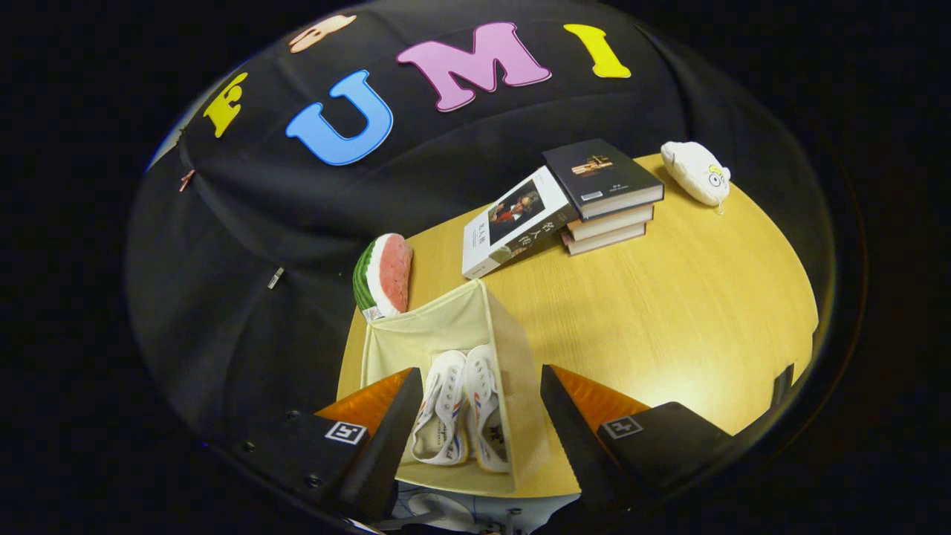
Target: Open the storage box then place both shoes into the box .Put the left shoe in first, then the right shoe, with the right side of both shoes facing outward in a uniform manner.
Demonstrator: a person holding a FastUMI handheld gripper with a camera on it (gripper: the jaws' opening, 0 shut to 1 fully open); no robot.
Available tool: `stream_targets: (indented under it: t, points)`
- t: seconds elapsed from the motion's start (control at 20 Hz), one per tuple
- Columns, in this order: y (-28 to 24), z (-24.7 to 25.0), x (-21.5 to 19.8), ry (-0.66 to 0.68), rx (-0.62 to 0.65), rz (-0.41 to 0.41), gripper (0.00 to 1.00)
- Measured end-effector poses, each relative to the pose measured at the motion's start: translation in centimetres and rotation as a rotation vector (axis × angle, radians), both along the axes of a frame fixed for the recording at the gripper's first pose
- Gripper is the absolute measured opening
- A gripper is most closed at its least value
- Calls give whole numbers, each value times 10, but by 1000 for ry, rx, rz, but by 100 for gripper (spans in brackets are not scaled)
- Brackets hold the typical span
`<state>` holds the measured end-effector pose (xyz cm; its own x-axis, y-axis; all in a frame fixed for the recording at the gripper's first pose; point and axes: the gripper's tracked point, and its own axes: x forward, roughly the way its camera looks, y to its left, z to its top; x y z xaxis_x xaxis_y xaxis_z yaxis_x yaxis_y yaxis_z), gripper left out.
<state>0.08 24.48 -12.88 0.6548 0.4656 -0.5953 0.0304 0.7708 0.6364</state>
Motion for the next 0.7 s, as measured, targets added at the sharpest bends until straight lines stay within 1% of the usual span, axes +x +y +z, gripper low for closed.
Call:
stream_targets:
  t: [0.2,0.35,0.45,0.7]
  points:
    - [-64,17,8,-195,-63,-42,99]
    - [-116,28,7,-300,-113,-72,99]
    - [-154,36,7,-357,-155,-98,99]
    - [-240,55,7,-444,-215,-160,98]
